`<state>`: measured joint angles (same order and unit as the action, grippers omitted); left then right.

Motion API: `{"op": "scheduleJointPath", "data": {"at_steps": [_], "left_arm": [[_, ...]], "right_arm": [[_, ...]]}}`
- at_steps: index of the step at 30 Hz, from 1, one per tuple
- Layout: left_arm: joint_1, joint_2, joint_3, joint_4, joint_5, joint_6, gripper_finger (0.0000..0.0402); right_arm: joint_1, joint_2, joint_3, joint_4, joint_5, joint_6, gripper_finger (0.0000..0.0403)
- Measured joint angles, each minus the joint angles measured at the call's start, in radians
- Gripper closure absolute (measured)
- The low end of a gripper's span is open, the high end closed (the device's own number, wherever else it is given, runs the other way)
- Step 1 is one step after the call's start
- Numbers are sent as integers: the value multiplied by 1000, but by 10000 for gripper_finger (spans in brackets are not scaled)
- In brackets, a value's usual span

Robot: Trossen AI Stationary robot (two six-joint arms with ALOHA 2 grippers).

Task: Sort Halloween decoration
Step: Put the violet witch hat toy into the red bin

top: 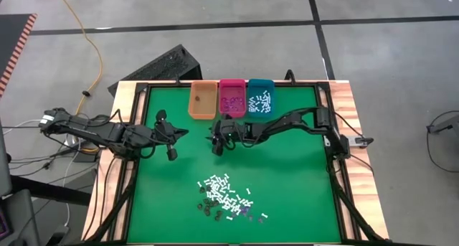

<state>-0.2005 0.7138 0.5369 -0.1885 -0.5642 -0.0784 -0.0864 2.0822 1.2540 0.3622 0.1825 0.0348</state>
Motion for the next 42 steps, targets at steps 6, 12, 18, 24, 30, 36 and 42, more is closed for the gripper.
{"op": "scheduleJointPath", "data": {"at_steps": [6,12,18,24,30,36,42], "left_arm": [[0,0,0,-2,-1,3,401],[0,0,0,-1,-1,6,401],[0,0,0,-2,-3,6,401],[0,0,0,-2,-9,5,401],[0,0,0,-4,-9,3,401],[0,0,0,-9,-9,-3,401],[0,0,0,-38,-8,-25,401]], "right_arm": [[-3,78,2,53,23,53,147],[-11,119,2,76,25,79,170],[-10,149,7,58,38,138,254],[-5,152,7,62,36,142,356],[-5,141,5,69,30,145,384],[-5,96,0,52,21,140,384],[-5,8,-2,21,18,81,384]]}}
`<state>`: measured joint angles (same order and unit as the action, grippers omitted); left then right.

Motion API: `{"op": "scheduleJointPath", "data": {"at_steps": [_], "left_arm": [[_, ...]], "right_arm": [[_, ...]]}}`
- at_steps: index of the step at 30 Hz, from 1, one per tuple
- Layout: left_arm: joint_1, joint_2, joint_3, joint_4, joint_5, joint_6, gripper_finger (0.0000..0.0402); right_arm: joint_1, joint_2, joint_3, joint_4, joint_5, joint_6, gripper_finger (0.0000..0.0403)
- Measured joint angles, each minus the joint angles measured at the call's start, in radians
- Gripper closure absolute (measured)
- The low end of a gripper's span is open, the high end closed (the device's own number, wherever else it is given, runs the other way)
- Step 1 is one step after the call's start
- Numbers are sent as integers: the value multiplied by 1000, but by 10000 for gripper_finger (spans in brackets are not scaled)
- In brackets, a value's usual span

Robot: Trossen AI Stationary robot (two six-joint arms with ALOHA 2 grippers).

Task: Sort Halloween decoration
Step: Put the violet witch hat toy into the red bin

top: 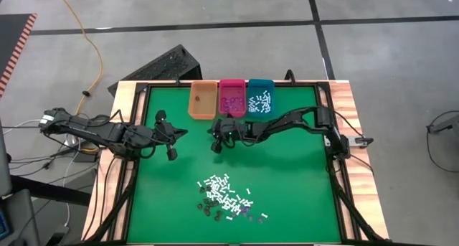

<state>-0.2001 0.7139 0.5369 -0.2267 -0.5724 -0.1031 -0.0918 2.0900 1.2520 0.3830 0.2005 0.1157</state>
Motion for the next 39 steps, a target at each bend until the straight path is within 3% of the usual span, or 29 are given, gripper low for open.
{"op": "scheduleJointPath", "data": {"at_steps": [7,14,21,27,30,34,36,39], "left_arm": [[0,0,0,-3,0,-11,401],[0,0,0,-2,0,-16,401],[0,0,0,0,0,-22,401],[0,0,0,0,0,-23,401],[0,0,0,-1,0,-25,401],[0,0,0,-3,0,-21,401],[0,0,0,-3,0,-20,401],[0,0,0,-2,0,-23,401]], "right_arm": [[-35,-140,1,-85,30,-122,384],[-166,-203,3,-192,88,-140,380],[-276,-203,3,-306,73,-72,317],[-296,-207,4,-300,-107,-44,219],[-286,-226,3,-336,-338,-5,193],[-219,-276,4,-432,-630,3,195],[-154,-293,5,-488,-677,1,202],[-29,-298,5,-569,-637,7,212]]}}
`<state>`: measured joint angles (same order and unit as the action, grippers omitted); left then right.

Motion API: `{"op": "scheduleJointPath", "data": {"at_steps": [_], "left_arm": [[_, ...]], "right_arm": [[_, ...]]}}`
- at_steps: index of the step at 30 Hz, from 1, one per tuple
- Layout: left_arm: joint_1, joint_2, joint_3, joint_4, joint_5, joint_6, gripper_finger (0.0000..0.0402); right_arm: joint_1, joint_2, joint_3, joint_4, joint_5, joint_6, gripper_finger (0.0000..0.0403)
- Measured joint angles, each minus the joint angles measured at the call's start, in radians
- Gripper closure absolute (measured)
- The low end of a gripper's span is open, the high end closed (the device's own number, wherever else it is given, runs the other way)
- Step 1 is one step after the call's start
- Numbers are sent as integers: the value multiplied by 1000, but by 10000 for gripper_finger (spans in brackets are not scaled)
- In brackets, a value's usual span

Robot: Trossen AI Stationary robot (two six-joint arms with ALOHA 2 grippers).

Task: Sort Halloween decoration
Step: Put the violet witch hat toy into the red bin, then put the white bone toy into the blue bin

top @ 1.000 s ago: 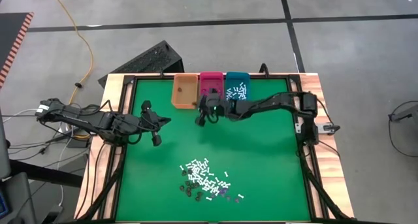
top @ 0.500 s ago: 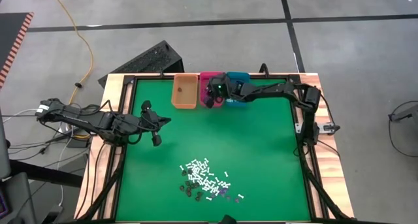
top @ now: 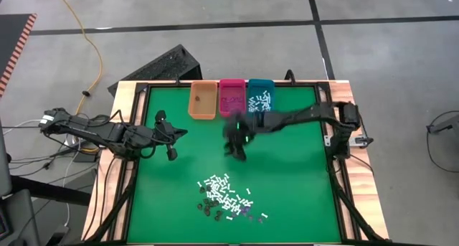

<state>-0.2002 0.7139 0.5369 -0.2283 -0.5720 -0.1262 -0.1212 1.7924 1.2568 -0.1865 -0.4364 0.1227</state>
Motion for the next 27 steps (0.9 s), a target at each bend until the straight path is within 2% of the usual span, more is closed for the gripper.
{"op": "scheduleJointPath", "data": {"at_steps": [3,8,12,15,19,24,27], "left_arm": [[0,0,0,0,3,-9,401],[0,0,0,1,19,-18,401],[0,0,0,2,19,-34,401],[0,0,0,2,19,-43,401],[0,0,0,2,21,-54,401],[0,0,0,2,21,-54,401],[0,0,0,2,21,-54,401]], "right_arm": [[140,15,-1,-74,121,-38,219],[361,29,-43,-82,335,-17,228],[480,23,-53,-197,468,159,234],[534,23,-53,-265,562,418,238],[574,22,-53,-303,599,667,239],[586,26,-53,-283,604,768,239],[597,28,-53,-296,642,797,239]]}}
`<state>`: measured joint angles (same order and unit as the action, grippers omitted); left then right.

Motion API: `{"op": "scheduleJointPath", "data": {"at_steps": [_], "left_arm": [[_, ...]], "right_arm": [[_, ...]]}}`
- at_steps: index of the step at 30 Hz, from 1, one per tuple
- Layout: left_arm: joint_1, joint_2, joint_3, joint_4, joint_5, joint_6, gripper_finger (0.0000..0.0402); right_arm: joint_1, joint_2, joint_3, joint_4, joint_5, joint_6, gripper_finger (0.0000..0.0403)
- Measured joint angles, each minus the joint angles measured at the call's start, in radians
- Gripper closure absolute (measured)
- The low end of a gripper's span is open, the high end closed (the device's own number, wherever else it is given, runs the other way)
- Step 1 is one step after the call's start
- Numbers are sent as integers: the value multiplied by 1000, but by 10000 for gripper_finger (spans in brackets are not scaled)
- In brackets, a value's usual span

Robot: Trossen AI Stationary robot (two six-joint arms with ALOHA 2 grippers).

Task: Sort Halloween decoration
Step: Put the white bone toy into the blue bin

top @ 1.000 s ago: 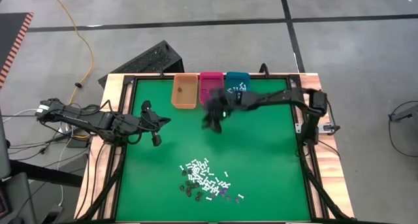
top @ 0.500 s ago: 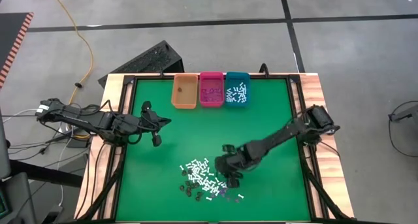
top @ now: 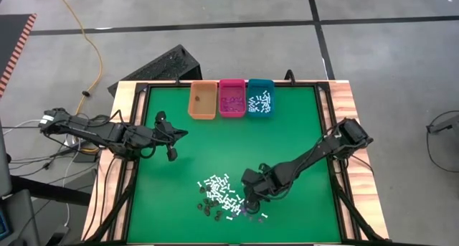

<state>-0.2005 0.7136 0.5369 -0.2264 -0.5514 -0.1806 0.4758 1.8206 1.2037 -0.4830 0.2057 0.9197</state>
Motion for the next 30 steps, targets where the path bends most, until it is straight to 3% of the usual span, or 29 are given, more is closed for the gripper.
{"op": "scheduleJointPath", "data": {"at_steps": [4,19,30], "left_arm": [[0,0,0,0,-1,4,401],[0,0,0,-11,-2,10,401],[0,0,0,-10,-2,8,401]], "right_arm": [[4,20,-1,6,55,23,239],[22,83,2,28,38,79,245],[19,83,2,-7,37,78,360]]}}
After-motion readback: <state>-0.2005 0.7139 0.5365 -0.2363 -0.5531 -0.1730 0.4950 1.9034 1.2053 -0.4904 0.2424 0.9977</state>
